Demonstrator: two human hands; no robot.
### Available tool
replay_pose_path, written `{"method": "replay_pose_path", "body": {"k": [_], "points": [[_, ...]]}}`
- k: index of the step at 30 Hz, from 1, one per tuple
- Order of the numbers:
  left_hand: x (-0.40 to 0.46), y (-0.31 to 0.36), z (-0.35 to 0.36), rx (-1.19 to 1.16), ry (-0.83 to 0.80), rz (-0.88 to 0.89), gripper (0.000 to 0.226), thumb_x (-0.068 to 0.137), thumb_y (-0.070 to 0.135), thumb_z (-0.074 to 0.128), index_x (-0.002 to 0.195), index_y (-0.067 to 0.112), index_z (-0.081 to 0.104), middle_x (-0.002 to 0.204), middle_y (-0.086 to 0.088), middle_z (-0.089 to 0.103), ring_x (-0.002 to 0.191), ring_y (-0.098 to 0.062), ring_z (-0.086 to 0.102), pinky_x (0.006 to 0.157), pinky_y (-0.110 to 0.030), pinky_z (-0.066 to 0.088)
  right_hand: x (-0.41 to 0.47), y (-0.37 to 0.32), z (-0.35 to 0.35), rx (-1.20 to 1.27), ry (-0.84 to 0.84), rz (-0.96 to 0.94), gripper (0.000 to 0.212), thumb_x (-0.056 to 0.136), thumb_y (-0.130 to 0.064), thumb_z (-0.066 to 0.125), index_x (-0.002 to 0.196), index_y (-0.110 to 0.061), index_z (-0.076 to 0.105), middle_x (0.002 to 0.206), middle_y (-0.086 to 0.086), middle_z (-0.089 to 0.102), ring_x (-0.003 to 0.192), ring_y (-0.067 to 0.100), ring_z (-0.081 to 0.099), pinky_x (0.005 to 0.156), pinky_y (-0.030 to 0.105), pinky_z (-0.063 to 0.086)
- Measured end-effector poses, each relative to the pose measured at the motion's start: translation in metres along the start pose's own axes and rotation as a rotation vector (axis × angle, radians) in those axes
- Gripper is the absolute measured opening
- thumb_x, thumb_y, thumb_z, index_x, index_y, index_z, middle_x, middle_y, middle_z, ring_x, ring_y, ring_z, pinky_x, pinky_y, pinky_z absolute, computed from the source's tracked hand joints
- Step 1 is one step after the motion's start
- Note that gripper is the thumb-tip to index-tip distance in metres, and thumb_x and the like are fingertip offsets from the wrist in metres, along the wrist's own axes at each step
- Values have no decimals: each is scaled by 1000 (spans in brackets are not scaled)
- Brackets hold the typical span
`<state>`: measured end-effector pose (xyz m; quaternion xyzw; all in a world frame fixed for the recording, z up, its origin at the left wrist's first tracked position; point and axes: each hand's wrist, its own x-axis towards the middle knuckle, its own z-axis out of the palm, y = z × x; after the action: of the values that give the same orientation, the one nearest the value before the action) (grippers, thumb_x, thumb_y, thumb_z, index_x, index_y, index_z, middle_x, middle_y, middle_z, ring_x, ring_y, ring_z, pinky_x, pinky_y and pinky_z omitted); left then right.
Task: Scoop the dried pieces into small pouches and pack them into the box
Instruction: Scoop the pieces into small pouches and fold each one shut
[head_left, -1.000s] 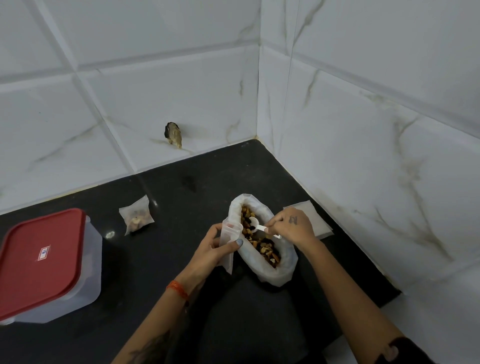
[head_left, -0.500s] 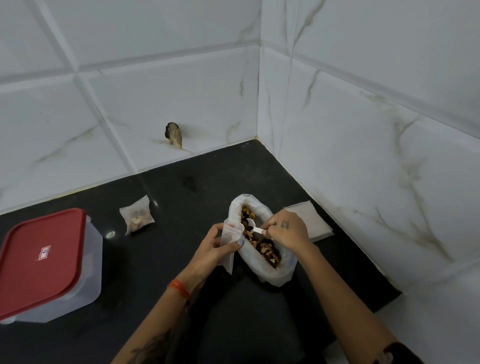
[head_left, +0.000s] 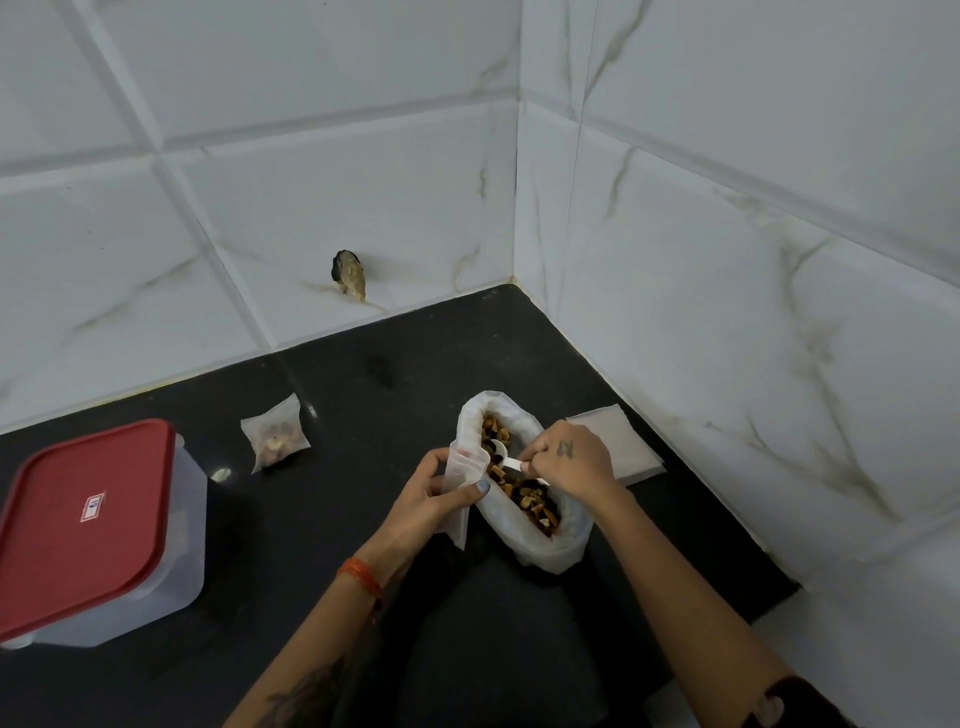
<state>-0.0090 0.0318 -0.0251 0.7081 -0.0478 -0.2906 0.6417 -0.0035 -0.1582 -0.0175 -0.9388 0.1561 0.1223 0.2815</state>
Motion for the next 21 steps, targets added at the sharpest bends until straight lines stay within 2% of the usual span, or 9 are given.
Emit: {"method": "replay_pose_path", "body": {"k": [3,6,8,10,14,16,21], "points": [[0,0,0,-4,3,1,47,71,31,71,114,33,50,103,3,70,103,-15,63,96,-44,47,1,3,-7,159,-62,57,16,82,-17,67,96,-20,76,95,1,72,85,13,62,79,26,49],[-1,-1,0,-9,3,6,53,66,35,72,115,30,51,103,2,70,104,-17,63,97,-45,46,-4,6,-12,307,-61,81,16,83,-9,66,94,-16,76,91,-1,71,76,5,55,67,17,41],[-1,-2,0,-15,4,8,52,67,34,71,114,29,51,101,2,71,102,-16,64,96,-43,47,-5,8,-13,357,-59,100,16,83,-8,66,94,-15,76,84,-4,69,75,4,54,70,19,42],[-1,-2,0,-14,6,9,52,67,33,72,115,28,52,100,2,71,101,-16,64,96,-42,47,-4,7,-11,358,-69,132,16,83,-9,66,94,-17,76,80,-8,65,73,3,54,72,21,42],[1,-2,0,-15,6,6,41,77,25,70,113,28,51,100,2,70,100,-14,64,94,-40,47,0,-1,3,185,-24,160,17,81,-25,66,94,-20,75,87,-3,71,80,12,63,67,23,47],[1,-1,1,-17,3,6,39,79,22,69,112,29,51,101,2,70,100,-14,64,92,-38,48,-1,-3,5,154,-25,160,19,81,-27,66,96,-20,75,89,-1,72,81,13,64,66,23,47],[0,-3,1,-34,6,20,48,72,28,71,115,27,50,104,0,70,101,-16,65,93,-40,49,-3,3,-5,319,-64,232,18,81,-20,68,98,-17,75,99,1,71,84,13,62,76,26,48]]}}
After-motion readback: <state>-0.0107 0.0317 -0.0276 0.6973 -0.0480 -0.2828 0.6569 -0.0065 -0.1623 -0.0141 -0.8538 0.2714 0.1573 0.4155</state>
